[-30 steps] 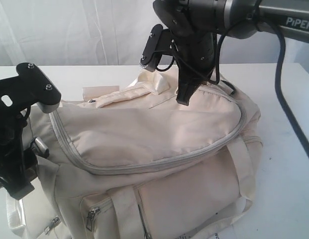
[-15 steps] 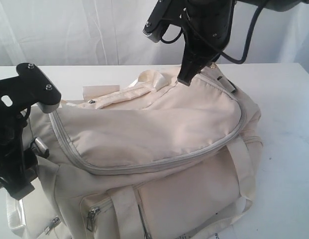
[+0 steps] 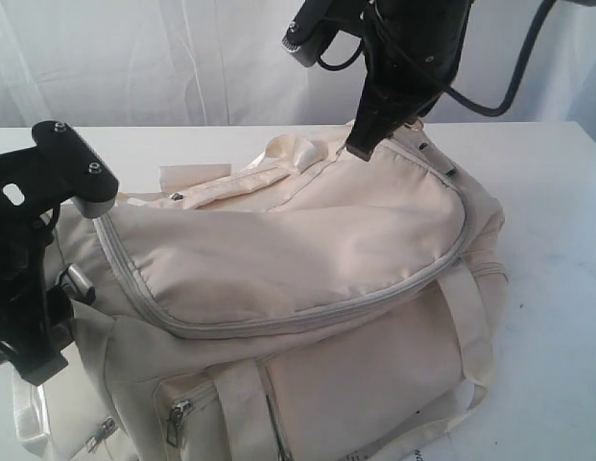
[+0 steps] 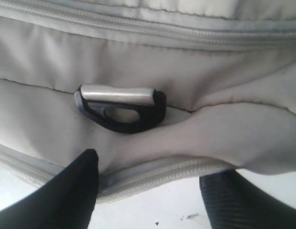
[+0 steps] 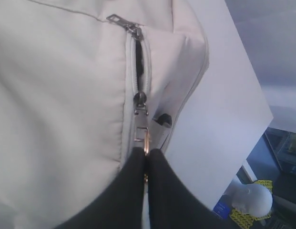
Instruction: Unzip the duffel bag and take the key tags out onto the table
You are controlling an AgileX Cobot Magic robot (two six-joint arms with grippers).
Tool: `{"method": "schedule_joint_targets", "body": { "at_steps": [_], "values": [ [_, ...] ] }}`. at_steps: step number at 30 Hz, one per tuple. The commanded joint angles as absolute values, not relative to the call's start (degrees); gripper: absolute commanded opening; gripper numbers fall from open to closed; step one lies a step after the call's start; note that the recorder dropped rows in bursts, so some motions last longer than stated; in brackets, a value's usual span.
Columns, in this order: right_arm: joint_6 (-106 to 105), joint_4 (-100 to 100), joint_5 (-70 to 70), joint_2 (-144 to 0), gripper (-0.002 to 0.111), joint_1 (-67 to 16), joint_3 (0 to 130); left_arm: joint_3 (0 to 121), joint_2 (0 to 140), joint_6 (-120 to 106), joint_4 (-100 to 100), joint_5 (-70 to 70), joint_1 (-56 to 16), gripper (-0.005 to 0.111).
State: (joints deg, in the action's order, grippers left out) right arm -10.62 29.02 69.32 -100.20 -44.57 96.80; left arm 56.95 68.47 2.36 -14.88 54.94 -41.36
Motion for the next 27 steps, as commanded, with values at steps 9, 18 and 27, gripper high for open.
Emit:
{"method": "schedule_joint_targets", "body": {
  "at_steps": [9, 18, 27],
  "values": [
    [-9.41, 30.06, 69.96, -95.08, 0.0, -44.44, 88.84, 57.14, 68.01, 2.75, -12.91, 55.49, -41.3, 0.064],
    [-8.73, 30.24, 69.96, -92.45, 0.0, -44.44, 84.67, 57.14, 68.01, 2.75, -12.91, 54.93, -41.3, 0.064],
    [-9.98, 23.66, 59.2, -92.09, 0.001, -44.44, 82.55, 57.14, 68.01, 2.75, -12.47, 55.03, -41.3, 0.064]
  ]
}}
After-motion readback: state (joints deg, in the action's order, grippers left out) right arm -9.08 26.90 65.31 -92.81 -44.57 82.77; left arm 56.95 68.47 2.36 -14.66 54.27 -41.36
